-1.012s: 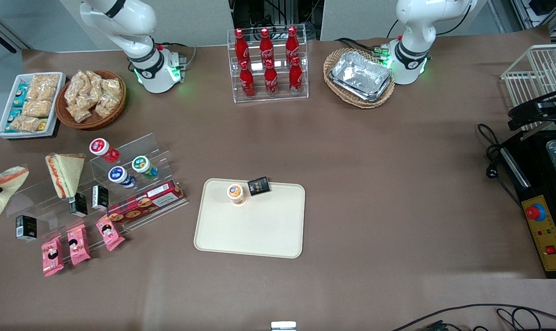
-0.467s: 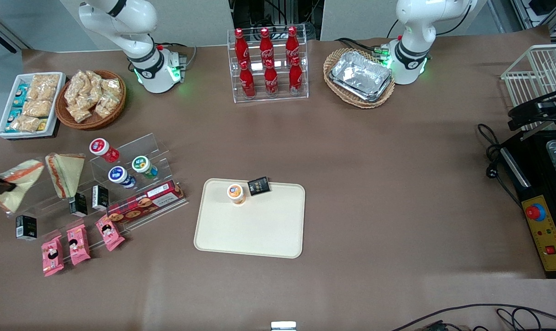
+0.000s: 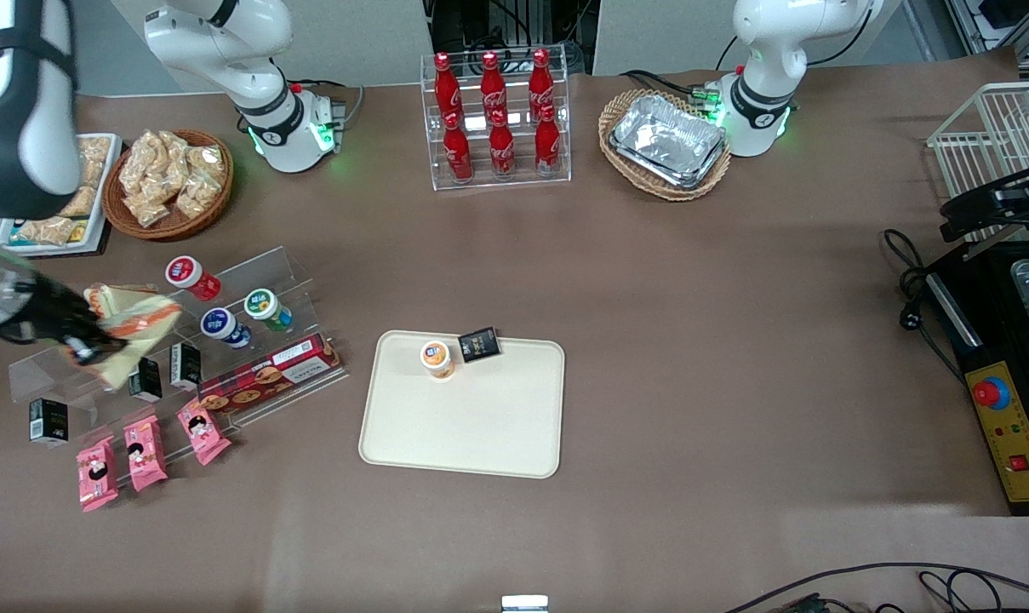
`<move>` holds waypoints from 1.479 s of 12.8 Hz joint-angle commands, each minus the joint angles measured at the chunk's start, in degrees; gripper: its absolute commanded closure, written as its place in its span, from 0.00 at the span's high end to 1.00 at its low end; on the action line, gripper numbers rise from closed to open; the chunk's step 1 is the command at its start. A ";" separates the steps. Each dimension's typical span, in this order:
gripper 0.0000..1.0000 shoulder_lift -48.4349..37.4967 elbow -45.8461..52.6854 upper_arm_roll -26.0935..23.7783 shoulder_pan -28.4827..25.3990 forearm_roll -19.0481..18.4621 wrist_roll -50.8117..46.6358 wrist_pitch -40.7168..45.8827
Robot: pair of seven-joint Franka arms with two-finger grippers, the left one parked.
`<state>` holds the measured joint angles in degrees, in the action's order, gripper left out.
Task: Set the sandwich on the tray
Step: 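Lift the sandwich and carry it over the cream tray, then lower the sandwich onto the tray and open the right gripper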
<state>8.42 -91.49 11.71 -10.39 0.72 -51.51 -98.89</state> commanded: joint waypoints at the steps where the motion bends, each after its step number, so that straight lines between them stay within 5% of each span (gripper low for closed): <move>1: 0.12 0.37 0.78 0.59 -7.08 -0.63 -14.20 0.98; 13: 0.14 11.86 -0.09 0.68 -26.58 0.25 -54.47 -14.11; 19: 0.04 22.50 1.92 0.77 -28.81 0.07 -65.90 -25.36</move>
<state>26.22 -92.16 11.71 -38.95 0.71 -113.55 -120.00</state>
